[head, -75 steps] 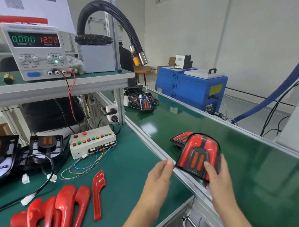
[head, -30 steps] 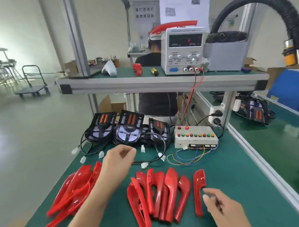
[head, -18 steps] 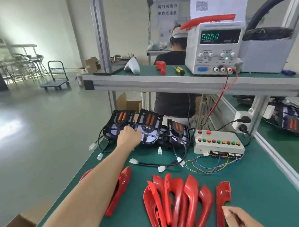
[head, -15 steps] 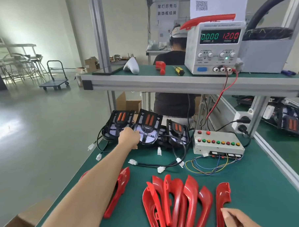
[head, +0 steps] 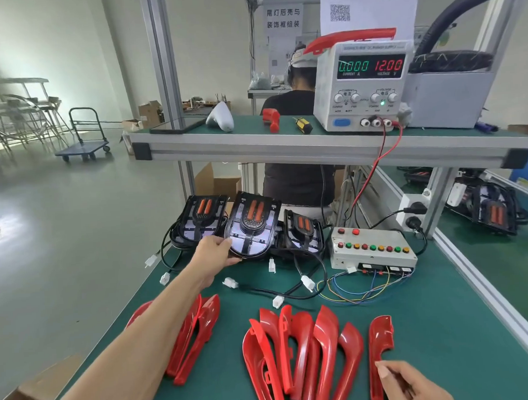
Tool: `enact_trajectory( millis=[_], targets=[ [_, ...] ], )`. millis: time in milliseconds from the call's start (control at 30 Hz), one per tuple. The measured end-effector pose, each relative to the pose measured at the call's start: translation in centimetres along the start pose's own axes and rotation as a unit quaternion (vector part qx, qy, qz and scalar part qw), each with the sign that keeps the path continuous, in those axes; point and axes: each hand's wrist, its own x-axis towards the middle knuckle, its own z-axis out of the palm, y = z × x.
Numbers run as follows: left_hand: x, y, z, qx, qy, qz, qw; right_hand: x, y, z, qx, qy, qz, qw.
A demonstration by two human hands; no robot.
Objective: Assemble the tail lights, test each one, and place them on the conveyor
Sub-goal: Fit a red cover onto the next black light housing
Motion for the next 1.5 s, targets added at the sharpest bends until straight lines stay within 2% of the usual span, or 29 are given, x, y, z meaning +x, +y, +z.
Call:
enact_trajectory(
  millis=[33,67,100,133,167,200,300,367,433,500,600,667,767,833,900,967,1000,1067,1133,1167,1200,1267,1367,1500],
  targets=[
    [-0.5,-0.1,-0.1,-0.017,-0.001,-0.004,1.0,-2.1,4.9,-1.1,0.055,0.047,0.041,0.997],
    [-1.5,0.2,-0.3,-0.041,-0.005,-0.003,0.999,-2.1,4.8,-1.5,0.033,0.101,0.029,0.994],
    [-2.4,0.4,-0.4,-0.068,-0.011,0.001,0.998,-3.4,6.2,-2.2,0.02,0.122,0.012,0.992],
    [-3.4,0.6,-0.5,-0.087,-0.018,0.009,0.996,-3.5,6.2,-2.4,-0.021,0.105,-0.005,0.994],
    [-4.4,0.7,-0.5,-0.1,-0.023,0.015,0.995,-3.7,5.0,-2.3,-0.025,0.122,-0.033,0.992],
    [-5.7,0.8,-0.5,-0.11,-0.027,0.017,0.993,-3.8,4.1,-2.1,-0.013,0.156,-0.066,0.986],
    [-9.5,0.9,-0.1,-0.137,-0.032,0.04,0.989,-3.6,1.9,-3.3,0.021,0.181,-0.141,0.973],
    [-12.1,0.8,0.6,-0.15,-0.041,0.05,0.987,-2.7,-0.2,-3.3,0.056,0.12,-0.165,0.977],
    [-14.6,0.6,1.4,-0.163,-0.058,0.066,0.983,-1.3,-2.9,-3.1,0.141,-0.005,-0.108,0.984],
    [-16.9,0.6,2.4,-0.179,-0.081,0.088,0.977,0.4,-4.9,-2.6,0.224,-0.11,-0.039,0.968],
    [-19.3,0.5,3.9,-0.178,-0.102,0.105,0.973,2.2,-6.9,-1.3,0.288,-0.167,-0.022,0.943],
    [-20.1,0.2,4.4,-0.174,-0.118,0.107,0.972,2.6,-7.6,-1.0,0.32,-0.152,-0.026,0.935],
    [-20.5,-0.4,4.2,-0.16,-0.159,0.108,0.968,2.3,-8.4,-1.3,0.344,-0.074,-0.036,0.935],
    [-20.4,-0.6,3.7,-0.143,-0.179,0.122,0.966,2.1,-8.6,-1.3,0.415,-0.034,0.012,0.909],
    [-20.0,-1.0,3.4,-0.127,-0.127,0.149,0.972,1.9,-8.7,-1.6,0.49,-0.009,0.071,0.869],
    [-19.2,-1.0,3.5,-0.057,-0.054,0.191,0.978,1.6,-9.4,-2.4,0.555,-0.024,0.103,0.825],
    [-18.9,-0.7,3.7,-0.009,-0.048,0.206,0.977,1.3,-9.8,-2.9,0.582,-0.035,0.107,0.806],
    [-18.5,0.3,4.7,0.019,-0.099,0.204,0.974,0.7,-10.7,-4.0,0.611,-0.058,0.102,0.783],
    [-18.3,1.4,6.2,-0.033,-0.17,0.178,0.969,0.3,-11.0,-4.6,0.628,-0.091,0.102,0.766],
    [-18.3,1.8,6.9,-0.048,-0.191,0.198,0.96,0.1,-11.3,-4.9,0.636,-0.099,0.105,0.758],
    [-18.4,2.1,7.6,-0.016,-0.181,0.243,0.953,-0.1,-11.5,-5.4,0.646,-0.105,0.103,0.749],
    [-18.5,2.0,8.5,0.017,-0.164,0.274,0.947,-0.1,-11.8,-6.4,0.664,-0.111,0.093,0.734],
    [-18.5,1.9,9.4,-0.022,-0.145,0.229,0.962,0.2,-12.3,-7.9,0.679,-0.101,0.076,0.723],
    [-18.4,1.9,9.8,0.001,-0.123,0.256,0.959,0.3,-12.2,-8.9,0.7,-0.086,0.09,0.703]
  ],
)
